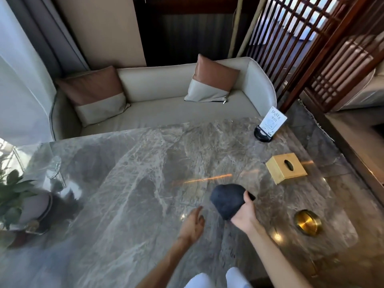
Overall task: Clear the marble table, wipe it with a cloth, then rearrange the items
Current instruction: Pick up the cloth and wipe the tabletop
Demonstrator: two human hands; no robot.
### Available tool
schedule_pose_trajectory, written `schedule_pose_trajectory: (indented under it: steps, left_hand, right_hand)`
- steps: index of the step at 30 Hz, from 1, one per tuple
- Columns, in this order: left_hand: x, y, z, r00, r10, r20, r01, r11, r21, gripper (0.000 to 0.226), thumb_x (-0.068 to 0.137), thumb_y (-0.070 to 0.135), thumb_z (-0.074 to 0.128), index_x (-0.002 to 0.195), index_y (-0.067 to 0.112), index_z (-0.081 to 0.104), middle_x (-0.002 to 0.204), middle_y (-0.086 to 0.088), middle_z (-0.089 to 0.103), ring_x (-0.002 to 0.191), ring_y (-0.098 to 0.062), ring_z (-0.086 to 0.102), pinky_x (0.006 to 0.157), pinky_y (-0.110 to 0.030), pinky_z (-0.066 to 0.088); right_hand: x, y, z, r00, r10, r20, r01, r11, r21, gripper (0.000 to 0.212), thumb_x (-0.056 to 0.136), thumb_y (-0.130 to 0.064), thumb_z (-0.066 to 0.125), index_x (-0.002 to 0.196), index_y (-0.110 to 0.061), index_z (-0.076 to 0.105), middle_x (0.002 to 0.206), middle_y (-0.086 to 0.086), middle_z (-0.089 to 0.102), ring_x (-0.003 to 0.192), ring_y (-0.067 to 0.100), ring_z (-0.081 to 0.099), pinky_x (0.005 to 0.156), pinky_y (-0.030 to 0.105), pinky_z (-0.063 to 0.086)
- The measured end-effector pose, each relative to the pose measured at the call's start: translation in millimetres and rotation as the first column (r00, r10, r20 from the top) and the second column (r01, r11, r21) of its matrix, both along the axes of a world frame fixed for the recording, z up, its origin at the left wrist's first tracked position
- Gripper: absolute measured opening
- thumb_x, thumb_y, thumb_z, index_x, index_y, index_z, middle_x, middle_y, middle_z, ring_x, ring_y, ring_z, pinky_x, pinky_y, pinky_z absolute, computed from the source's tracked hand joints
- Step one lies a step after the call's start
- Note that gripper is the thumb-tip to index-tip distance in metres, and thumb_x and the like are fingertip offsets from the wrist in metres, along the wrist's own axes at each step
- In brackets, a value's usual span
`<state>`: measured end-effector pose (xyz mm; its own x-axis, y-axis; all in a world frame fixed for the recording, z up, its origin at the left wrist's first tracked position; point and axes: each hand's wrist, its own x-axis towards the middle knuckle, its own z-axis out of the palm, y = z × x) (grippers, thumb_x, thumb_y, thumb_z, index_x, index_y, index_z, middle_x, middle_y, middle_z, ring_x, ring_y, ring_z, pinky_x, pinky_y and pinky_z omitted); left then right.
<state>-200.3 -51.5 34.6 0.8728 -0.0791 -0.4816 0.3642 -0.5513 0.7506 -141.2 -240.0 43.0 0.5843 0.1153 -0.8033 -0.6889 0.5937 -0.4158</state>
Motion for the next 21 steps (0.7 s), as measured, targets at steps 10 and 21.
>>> schedule_pose_trajectory:
  steps: [10, 21]
  left_hand:
    - [-2.0, 67.9, -86.4, 0.83, 0.539, -0.143, -0.393, 0.748, 0.534, 0.063, 0.098, 0.051, 0.016, 0.153, 0.026, -0.002, 0.161, -0.003, -0.013, 0.149, -0.025, -0.016, 0.116, -0.057, -0.012]
    - [-8.4, 51.8, -180.9, 0.68, 0.692, 0.242, -0.658, 0.432, 0.617, 0.073, 0.085, 0.038, 0.022, 0.153, 0.027, 0.0, 0.162, 0.0, 0.001, 0.15, -0.017, -0.002, 0.121, -0.045, -0.009]
  right_hand:
    - [168.5, -95.3, -80.9, 0.901, 0.427, -0.069, -0.318, 0.545, -0.776, 0.128, 0.046, -0.103, 0.039, 0.143, -0.02, 0.043, 0.146, 0.008, 0.049, 0.134, 0.029, 0.048, 0.111, 0.049, 0.039]
    - [215.7, 23.8, -151.2, 0.458, 0.885, 0.081, -0.401, 0.287, -0.87, 0.051, 0.103, -0.043, 0.034, 0.151, -0.035, 0.019, 0.161, -0.011, 0.01, 0.151, 0.012, 0.002, 0.124, 0.039, 0.006]
